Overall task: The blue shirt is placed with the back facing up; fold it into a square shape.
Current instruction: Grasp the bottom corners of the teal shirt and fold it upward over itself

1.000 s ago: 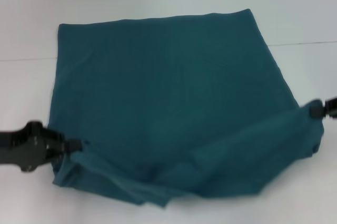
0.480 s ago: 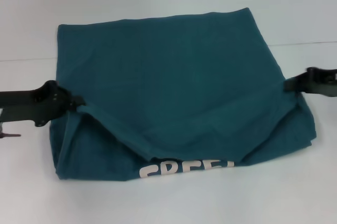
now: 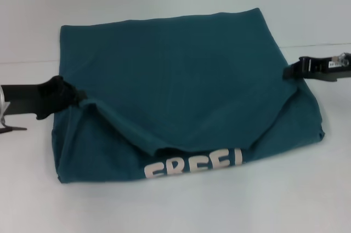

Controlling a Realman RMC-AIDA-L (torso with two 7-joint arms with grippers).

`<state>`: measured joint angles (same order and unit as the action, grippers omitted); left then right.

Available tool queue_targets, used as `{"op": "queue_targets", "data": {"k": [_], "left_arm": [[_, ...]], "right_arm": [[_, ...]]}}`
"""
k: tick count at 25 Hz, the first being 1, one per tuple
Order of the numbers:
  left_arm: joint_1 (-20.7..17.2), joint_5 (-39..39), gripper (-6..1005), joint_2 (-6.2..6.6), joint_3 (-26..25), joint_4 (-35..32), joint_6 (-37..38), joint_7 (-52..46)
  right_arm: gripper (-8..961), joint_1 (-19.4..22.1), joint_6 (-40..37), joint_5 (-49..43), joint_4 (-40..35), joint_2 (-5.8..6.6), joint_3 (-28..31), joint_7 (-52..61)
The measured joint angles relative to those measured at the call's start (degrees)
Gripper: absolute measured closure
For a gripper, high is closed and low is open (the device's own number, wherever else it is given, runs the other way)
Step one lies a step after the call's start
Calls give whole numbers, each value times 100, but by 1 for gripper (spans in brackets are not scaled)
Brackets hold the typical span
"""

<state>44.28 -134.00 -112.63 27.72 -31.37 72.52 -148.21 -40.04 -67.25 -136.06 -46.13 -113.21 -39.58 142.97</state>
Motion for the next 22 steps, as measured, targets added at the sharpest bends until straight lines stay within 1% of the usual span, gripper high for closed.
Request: {"op": "queue_targets", "data": {"k": [6,12,16,22], "left_arm": [[160,-69,969,93,18,-10,-121,-12],[250,-101,970,117,129,-9,-440,-17],[267,-104,969,93,431,54,-931,-23],[281,-114,969,3,1105,66,-1445,17]], "right_arm": [[891,-166,541,-319,0,-72,-286,350],[889,-198,958,-396,1,-123,-289,492],[888,-207,1367,-431,191,-166,-328,469],[886,-344,1901,-553,665,-155,-527,427]]}}
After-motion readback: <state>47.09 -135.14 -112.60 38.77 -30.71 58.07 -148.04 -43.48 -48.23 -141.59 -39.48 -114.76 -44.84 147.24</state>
